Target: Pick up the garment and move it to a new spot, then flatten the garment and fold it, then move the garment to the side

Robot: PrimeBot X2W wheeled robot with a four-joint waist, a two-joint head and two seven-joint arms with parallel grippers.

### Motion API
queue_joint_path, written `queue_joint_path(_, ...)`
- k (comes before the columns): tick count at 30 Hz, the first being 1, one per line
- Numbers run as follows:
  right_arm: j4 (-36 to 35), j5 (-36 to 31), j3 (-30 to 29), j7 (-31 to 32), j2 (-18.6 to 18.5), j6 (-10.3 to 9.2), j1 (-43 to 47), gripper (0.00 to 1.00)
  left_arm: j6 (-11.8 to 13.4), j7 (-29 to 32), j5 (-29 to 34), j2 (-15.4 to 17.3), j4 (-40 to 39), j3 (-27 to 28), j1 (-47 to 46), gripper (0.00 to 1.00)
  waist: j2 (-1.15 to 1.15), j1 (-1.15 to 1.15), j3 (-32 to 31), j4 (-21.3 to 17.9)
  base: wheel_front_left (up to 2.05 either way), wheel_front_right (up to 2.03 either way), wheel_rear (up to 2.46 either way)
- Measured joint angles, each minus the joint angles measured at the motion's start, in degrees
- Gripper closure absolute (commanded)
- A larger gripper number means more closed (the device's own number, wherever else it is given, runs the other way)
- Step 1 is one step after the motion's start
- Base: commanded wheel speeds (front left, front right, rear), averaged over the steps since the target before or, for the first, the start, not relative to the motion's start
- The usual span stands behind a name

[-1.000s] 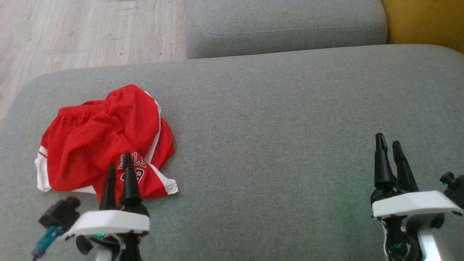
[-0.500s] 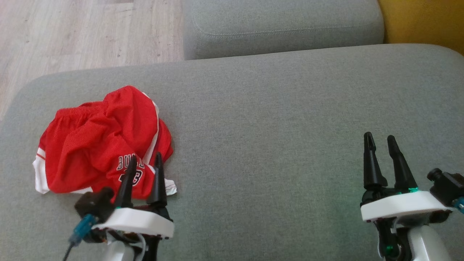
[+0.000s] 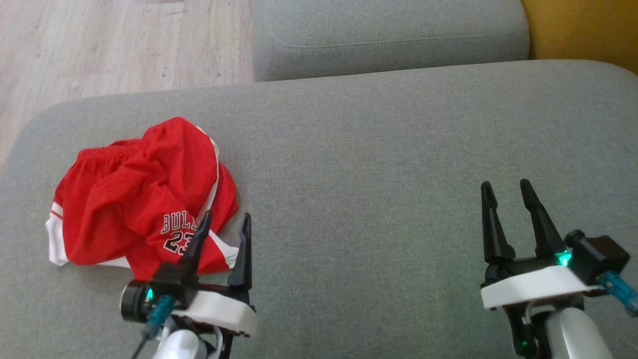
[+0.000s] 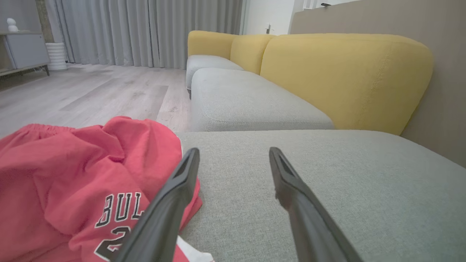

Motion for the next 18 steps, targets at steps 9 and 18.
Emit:
queue_joint_path(9,-0.99,-7.87,1.34,-1.45,-0.03,0.0,0.02,0.0,2.99,-1.38,6.23,1.51,1.52,-4.8,-1.63,0.0,0.0,0.0,-0.05,-0.08,0.0,0.0,0.0)
queue_joint_path(18,-1.77,-15.01,2.54,-3.24,-0.04,0.0,0.03,0.0,6.71,-3.1,11.76,2.57,1.04,-8.68,-3.32,0.0,0.0,0.0,0.02,0.05,0.0,0.0,0.0)
